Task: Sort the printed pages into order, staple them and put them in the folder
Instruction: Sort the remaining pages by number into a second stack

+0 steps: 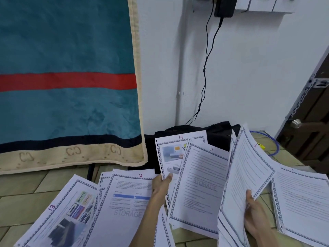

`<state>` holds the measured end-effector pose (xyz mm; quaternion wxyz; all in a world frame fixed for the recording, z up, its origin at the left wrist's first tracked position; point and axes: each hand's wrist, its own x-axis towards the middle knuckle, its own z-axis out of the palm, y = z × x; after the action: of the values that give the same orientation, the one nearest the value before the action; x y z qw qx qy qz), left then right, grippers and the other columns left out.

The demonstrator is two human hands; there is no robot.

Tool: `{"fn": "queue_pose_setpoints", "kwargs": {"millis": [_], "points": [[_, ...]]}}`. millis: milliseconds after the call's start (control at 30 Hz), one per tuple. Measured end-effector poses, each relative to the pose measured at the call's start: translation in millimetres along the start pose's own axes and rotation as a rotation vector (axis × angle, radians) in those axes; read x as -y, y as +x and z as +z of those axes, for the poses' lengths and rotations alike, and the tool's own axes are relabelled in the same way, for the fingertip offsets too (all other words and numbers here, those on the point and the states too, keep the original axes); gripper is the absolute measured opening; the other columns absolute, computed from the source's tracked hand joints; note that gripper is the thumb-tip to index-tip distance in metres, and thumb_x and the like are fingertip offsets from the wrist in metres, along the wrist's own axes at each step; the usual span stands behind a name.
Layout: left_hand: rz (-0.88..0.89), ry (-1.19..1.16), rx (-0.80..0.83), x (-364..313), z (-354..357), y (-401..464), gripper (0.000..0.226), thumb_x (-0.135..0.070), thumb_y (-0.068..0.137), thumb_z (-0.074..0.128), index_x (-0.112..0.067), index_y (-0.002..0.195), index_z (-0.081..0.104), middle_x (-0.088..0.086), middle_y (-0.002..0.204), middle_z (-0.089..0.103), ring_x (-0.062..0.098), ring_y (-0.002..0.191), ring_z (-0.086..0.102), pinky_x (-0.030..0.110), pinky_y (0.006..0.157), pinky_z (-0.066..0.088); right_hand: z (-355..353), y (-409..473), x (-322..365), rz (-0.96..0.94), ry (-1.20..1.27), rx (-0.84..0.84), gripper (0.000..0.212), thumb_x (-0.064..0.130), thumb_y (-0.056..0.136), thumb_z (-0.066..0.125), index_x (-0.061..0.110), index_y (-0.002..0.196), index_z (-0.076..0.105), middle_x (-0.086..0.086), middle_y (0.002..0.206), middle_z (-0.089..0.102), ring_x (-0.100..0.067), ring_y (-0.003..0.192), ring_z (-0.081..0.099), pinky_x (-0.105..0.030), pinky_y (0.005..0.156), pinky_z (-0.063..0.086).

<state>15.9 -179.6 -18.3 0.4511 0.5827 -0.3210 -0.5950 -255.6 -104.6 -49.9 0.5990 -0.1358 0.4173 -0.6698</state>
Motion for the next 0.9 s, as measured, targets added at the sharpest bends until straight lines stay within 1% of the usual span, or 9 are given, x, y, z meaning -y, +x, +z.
{"fn": "queue_pose_setpoints", "kwargs": {"millis": [200,367,433,500,533,567,600,767,900], "points": [[0.329,0.545,-0.340,-5,14,-13,0.081,-0.013,0.076,0.075,-0.011,0.142,0.030,0.011,0.140,0.037,0.026,0.129,0.034,0.037,0.105,0.033,-5,3,-1,-0.012,-0.030,0.010,0.062,0.044,0.052,0.073,0.014,0.106,0.068,-0.017,0.128,0.058,-0.031,0.112,0.058,-0.048,0.083,0.051],[0.298,0.687,-0.101,2,32,-15,0.037,-0.024,0.093,0.054,-0.006,0.125,0.048,0.006,0.112,0.060,0.018,0.096,0.056,0.026,0.083,0.044,-10,6,-2,-0.027,-0.053,0.035,0.083,0.045,0.048,0.085,0.017,0.121,0.060,-0.015,0.130,0.058,-0.030,0.114,0.059,-0.051,0.087,0.050],[0.252,0.748,-0.049,2,33,-13,0.027,-0.024,0.093,0.052,-0.007,0.113,0.058,0.005,0.108,0.065,0.021,0.094,0.061,0.024,0.079,0.048,-10,7,-2,-0.024,-0.035,0.034,0.060,0.044,0.057,0.077,0.016,0.108,0.070,-0.015,0.128,0.060,-0.026,0.106,0.064,-0.047,0.083,0.053],[0.237,0.682,-0.011,1,31,-11,0.015,-0.019,0.091,0.056,-0.009,0.096,0.066,0.002,0.089,0.066,0.017,0.081,0.060,0.016,0.065,0.045,-11,8,-1,-0.012,-0.035,0.028,0.048,0.043,0.058,0.072,0.013,0.094,0.076,-0.014,0.124,0.062,-0.024,0.101,0.067,-0.044,0.080,0.055],[0.214,0.612,0.010,-1,29,-13,0.020,-0.016,0.087,0.062,-0.024,0.076,0.048,0.000,0.075,0.062,0.016,0.071,0.057,0.011,0.056,0.041,-11,9,-1,-0.008,-0.045,0.027,0.052,0.044,0.055,0.073,0.011,0.095,0.075,-0.014,0.124,0.062,-0.024,0.104,0.065,-0.044,0.080,0.056],[0.201,0.516,-0.014,-1,27,-7,0.030,-0.015,0.081,0.070,0.011,0.087,0.055,-0.002,0.065,0.058,0.015,0.063,0.055,0.009,0.051,0.040,-11,10,-1,-0.010,-0.054,0.027,0.059,0.044,0.053,0.074,0.009,0.100,0.073,-0.014,0.123,0.063,-0.025,0.106,0.064,-0.043,0.080,0.056],[0.168,0.441,-0.040,-6,23,-10,0.014,-0.016,0.073,0.078,-0.011,0.067,0.066,-0.005,0.060,0.057,0.015,0.060,0.056,0.011,0.049,0.041,-11,10,-1,-0.014,-0.063,0.023,0.065,0.043,0.052,0.073,0.008,0.106,0.069,-0.013,0.122,0.064,-0.024,0.105,0.064,-0.042,0.079,0.056],[0.137,0.287,-0.086,-17,6,-10,0.035,-0.048,0.065,0.078,-0.021,0.068,0.054,-0.006,0.062,0.054,0.009,0.059,0.052,0.018,0.058,0.042,0,1,1,-0.047,-0.109,0.009,0.048,0.037,0.052,0.073,0.001,0.084,0.074,-0.007,0.094,0.074,-0.019,0.079,0.072,-0.033,0.062,0.060],[0.202,0.147,0.022,-27,-7,-14,0.045,-0.060,0.072,0.063,-0.019,0.090,0.058,0.001,0.080,0.055,0.012,0.077,0.050,0.025,0.074,0.039,3,-1,-1,-0.091,-0.214,-0.050,0.030,0.021,0.092,0.053,-0.006,0.104,0.059,-0.005,0.081,0.075,-0.019,0.070,0.072,-0.030,0.058,0.059]]}}
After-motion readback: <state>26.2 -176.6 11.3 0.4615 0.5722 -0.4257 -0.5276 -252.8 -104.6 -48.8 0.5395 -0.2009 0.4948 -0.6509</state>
